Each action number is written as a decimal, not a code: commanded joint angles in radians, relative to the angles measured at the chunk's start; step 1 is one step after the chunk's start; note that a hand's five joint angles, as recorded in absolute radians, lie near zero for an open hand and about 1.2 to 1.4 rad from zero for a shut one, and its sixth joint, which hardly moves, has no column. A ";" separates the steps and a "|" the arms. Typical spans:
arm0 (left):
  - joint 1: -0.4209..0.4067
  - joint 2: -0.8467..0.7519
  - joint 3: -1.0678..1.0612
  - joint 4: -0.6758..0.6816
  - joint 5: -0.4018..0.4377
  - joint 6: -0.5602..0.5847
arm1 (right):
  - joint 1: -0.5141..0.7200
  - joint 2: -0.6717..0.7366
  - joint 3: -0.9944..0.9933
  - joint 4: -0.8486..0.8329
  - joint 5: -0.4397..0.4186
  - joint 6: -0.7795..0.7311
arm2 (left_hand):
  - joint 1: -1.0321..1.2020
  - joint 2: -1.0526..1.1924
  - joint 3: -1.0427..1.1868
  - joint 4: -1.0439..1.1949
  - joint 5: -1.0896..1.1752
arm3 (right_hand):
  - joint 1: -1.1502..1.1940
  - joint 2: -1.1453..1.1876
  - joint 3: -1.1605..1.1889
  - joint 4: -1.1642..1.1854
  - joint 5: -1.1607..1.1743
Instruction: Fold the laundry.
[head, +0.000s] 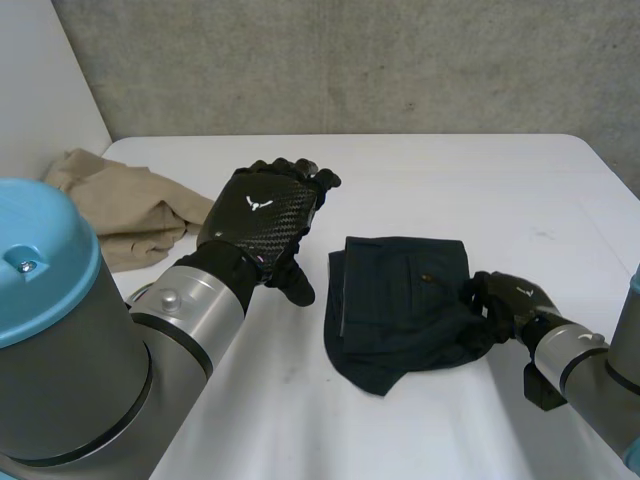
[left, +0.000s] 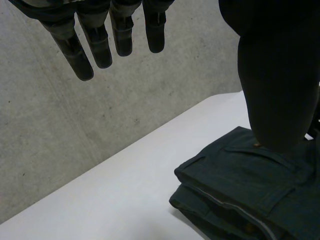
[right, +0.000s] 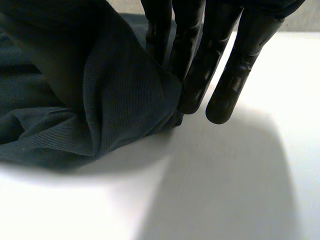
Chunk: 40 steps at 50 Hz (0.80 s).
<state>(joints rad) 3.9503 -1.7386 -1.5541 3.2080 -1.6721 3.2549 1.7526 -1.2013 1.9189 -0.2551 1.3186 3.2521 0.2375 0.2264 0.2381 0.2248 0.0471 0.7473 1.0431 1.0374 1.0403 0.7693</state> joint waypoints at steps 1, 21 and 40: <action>0.001 -0.001 0.000 0.003 0.002 0.000 | 0.010 0.029 -0.076 -0.018 -0.013 -0.017 | -0.039 -0.028 -0.039 -0.026 -0.023 | 0.649 0.353 0.359 0.356 0.452; 0.033 -0.016 0.019 0.001 0.000 0.002 | 0.051 0.328 -0.573 0.115 -0.232 -0.382 | -0.039 -0.028 -0.039 -0.026 -0.023 | 0.649 0.353 0.359 0.356 0.452; 0.040 -0.053 0.063 0.003 -0.009 0.000 | -0.194 0.847 -1.532 0.260 0.057 -0.393 | -0.033 -0.022 -0.033 -0.020 -0.017 | 0.649 0.353 0.359 0.356 0.452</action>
<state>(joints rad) 3.9891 -1.7841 -1.4879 3.2104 -1.6787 3.2558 1.6970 -0.5335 0.7150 -0.0594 1.1466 2.8713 0.2375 0.2264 0.2377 0.2249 0.0469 0.8833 1.1481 1.1978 1.1886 0.8966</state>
